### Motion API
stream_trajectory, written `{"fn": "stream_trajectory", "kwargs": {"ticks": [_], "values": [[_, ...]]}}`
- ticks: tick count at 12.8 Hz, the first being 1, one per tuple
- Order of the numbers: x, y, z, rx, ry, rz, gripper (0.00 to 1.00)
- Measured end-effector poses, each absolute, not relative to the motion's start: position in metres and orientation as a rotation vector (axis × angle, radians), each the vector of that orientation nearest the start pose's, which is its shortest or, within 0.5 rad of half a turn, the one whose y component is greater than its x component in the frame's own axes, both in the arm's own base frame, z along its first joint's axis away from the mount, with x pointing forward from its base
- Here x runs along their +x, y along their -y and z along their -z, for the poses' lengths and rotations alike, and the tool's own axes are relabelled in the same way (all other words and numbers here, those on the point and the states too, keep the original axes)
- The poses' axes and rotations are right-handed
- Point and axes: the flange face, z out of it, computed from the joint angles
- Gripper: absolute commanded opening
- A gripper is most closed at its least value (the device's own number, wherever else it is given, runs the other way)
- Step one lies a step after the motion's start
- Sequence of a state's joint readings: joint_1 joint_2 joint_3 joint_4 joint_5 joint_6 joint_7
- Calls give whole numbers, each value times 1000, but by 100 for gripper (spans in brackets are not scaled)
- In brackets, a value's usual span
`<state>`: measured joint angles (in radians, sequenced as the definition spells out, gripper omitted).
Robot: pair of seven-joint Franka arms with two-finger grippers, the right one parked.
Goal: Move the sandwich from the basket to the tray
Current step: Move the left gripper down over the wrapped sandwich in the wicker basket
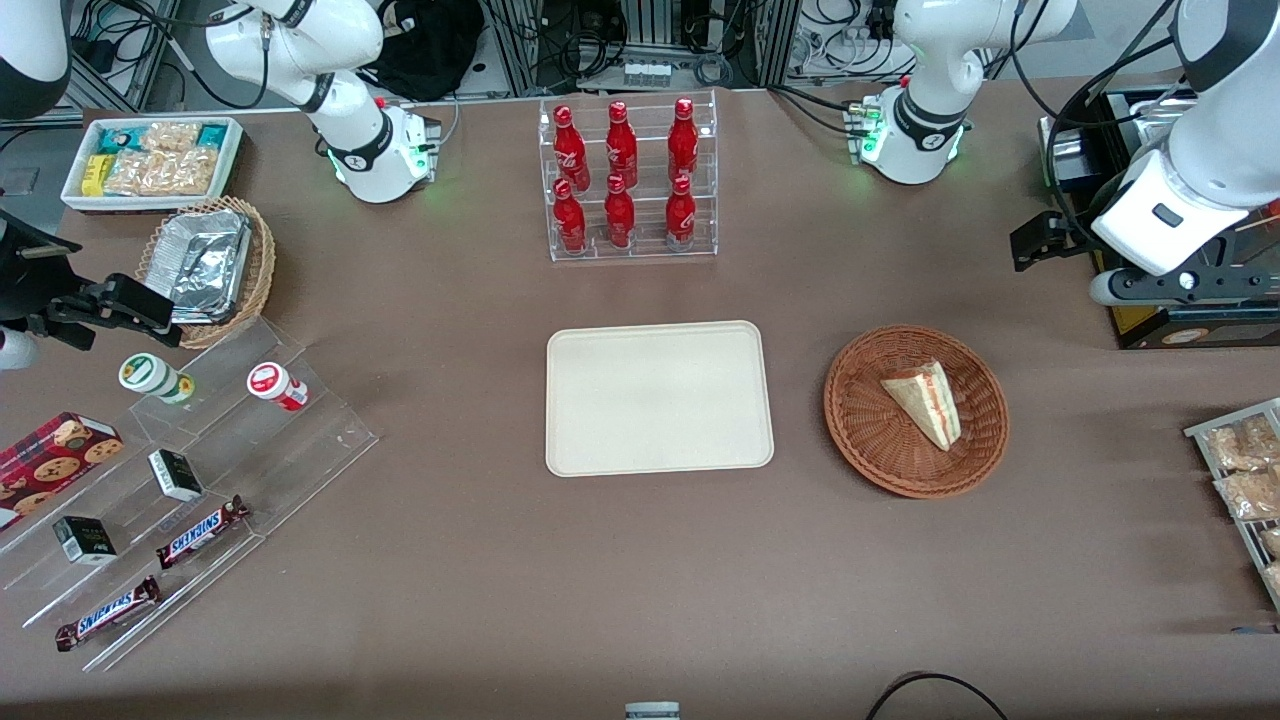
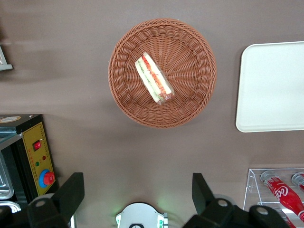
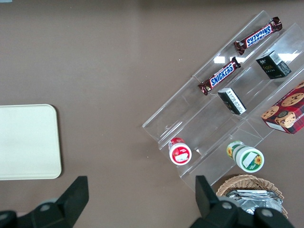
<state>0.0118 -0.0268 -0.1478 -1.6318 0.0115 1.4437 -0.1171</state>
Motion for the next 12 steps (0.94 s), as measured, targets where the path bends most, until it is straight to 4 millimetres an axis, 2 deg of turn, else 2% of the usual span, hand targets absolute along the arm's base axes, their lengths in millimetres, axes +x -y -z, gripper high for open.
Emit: {"fn": "stream_trajectory", "kwargs": {"ticks": [2,4,8,12], "values": [[527,72,-593,-3094,-30,-259,100],[530,72,-574,-3087,-32,-312,100],[541,73,-522,-3082,-34,-369,100],[540,73,-464,-3089,-38,-335,100]]}}
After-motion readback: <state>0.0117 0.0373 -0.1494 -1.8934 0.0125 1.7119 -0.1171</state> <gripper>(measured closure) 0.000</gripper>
